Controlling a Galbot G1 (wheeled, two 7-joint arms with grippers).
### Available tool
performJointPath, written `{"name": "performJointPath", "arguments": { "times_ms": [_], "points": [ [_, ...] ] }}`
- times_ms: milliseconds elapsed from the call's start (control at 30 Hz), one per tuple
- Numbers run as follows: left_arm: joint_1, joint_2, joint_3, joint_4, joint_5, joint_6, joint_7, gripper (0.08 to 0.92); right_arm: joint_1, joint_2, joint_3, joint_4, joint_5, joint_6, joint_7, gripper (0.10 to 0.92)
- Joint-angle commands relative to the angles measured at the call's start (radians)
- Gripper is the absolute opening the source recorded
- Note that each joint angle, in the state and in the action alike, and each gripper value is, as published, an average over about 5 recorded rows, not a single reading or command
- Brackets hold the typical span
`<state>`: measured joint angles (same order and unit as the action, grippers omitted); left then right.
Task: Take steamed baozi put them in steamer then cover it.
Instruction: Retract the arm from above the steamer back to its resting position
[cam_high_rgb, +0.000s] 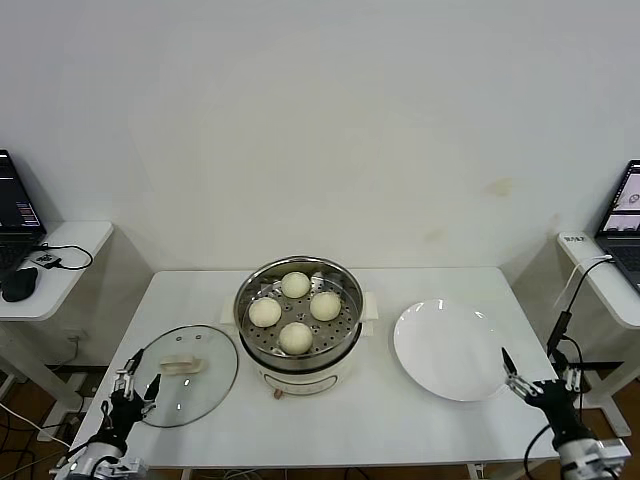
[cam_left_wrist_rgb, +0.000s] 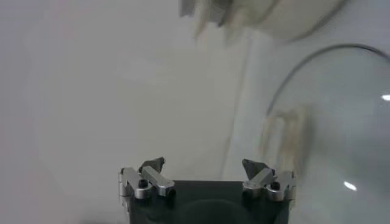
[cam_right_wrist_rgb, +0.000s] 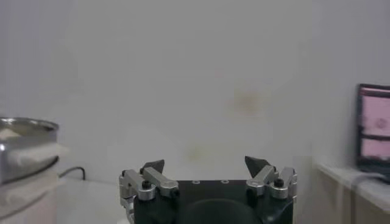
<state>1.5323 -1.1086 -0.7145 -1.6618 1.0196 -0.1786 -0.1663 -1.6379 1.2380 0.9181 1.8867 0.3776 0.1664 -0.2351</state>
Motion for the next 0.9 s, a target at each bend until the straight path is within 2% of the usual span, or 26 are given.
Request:
{"name": "performJointPath", "arguments": {
  "times_ms": [33,600,900],
  "points": [
    [-0.073,0.018,0.059,0.077,0.159,-0.005,0.015,0.823,-0.078,0.047,0.064,0.007,-0.012,0.018,-0.006,0.823],
    [-0.273,0.014,0.125,0.214,0.158,-0.002,0.024,0.823,-0.098,0.066,0.055,0.006,-0.042,0.018,-0.025,0.823],
    [-0.324,0.016,0.145,0.295,0.155,-0.002,0.018,0.823,-0.098,0.073,0.048,-0.001,-0.051,0.019,-0.028,0.823]
  ]
}}
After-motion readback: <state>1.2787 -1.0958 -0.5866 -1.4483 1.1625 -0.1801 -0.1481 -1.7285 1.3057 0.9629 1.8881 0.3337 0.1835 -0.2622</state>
